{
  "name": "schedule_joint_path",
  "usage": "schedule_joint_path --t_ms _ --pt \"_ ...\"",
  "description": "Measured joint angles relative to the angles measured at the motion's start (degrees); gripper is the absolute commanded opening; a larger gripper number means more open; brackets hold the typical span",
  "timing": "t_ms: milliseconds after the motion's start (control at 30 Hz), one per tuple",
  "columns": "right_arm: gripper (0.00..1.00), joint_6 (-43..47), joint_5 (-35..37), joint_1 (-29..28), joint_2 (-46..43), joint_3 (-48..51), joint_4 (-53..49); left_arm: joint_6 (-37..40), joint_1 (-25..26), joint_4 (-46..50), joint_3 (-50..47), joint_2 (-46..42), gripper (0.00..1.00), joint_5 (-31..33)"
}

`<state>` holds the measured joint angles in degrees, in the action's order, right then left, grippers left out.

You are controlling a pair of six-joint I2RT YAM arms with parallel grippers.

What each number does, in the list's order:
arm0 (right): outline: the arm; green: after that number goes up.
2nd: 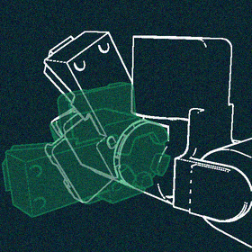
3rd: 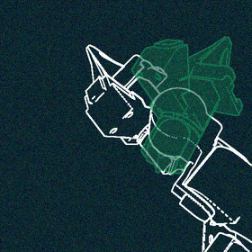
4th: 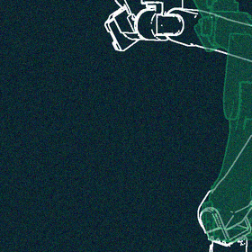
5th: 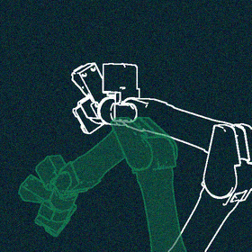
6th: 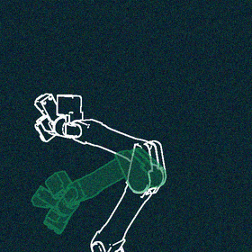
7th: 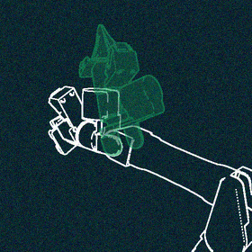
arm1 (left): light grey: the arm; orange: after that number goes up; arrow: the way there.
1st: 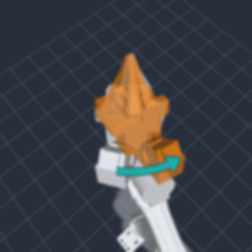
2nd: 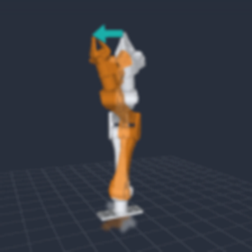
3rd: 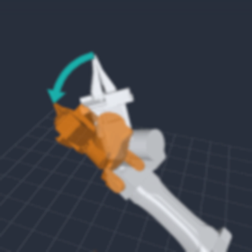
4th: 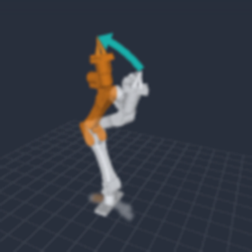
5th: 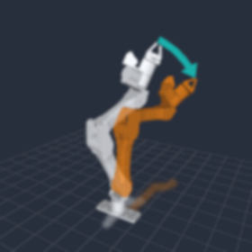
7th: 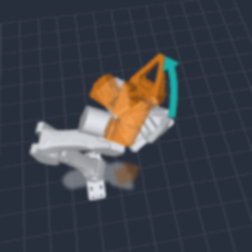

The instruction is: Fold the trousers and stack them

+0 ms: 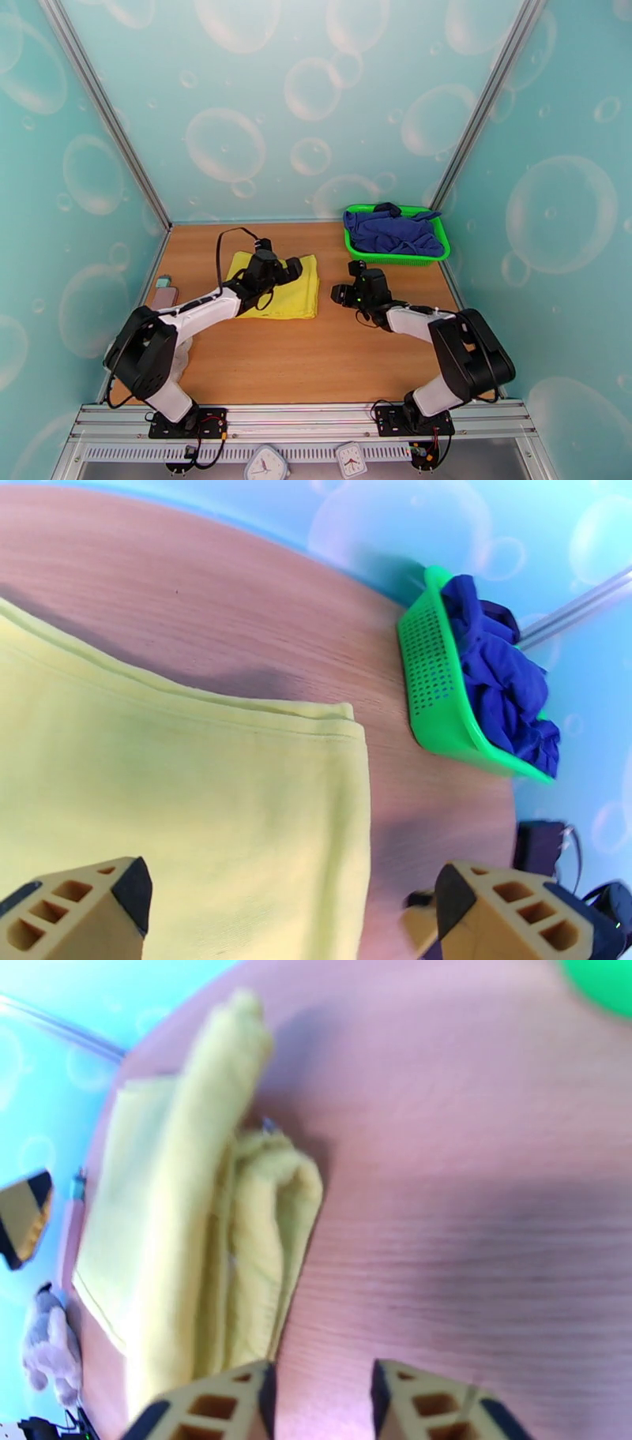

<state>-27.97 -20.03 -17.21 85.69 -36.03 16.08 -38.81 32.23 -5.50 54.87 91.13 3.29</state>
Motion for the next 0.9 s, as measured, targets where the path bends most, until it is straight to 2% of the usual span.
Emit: schedule_joint_path --t_ms 67,167,333,467,600,733,900 --pt "0.48 0.0 -0.2 -1.44 -1.99 -1.49 -0.22 2.64 -4.37 -3.52 -4.55 -2.38 0.99 -3.48" --pt "0.5 -0.04 -1.66 -4.7 -0.07 -7.98 -1.49 6.08 -11.54 -8.39 -9.84 -3.52 0.99 -8.96" --pt "0.47 -2.56 -5.49 -9.16 11.19 -22.32 2.08 8.87 -20.39 -17.53 -9.25 1.99 0.99 -17.97" --pt "0.46 -6.21 -7.34 -9.46 22.45 -29.49 6.71 7.82 -23.87 -25.64 -2.38 12.22 0.99 -24.44" --pt "0.46 -9.25 -6.75 -9.25 29.16 -30.29 7.69 4.87 -25.77 -30.34 2.08 20.04 0.99 -27.43" --pt "0.46 -10.51 -4.52 -8.74 29.9 -28.28 8.46 2.89 -26.45 -31.43 2.51 24.55 0.99 -27.26" --pt "0.46 -10.62 -2.58 -8.13 29.88 -25.77 9.9 2.56 -26.47 -32.57 1.4 25.77 1.0 -26.01"
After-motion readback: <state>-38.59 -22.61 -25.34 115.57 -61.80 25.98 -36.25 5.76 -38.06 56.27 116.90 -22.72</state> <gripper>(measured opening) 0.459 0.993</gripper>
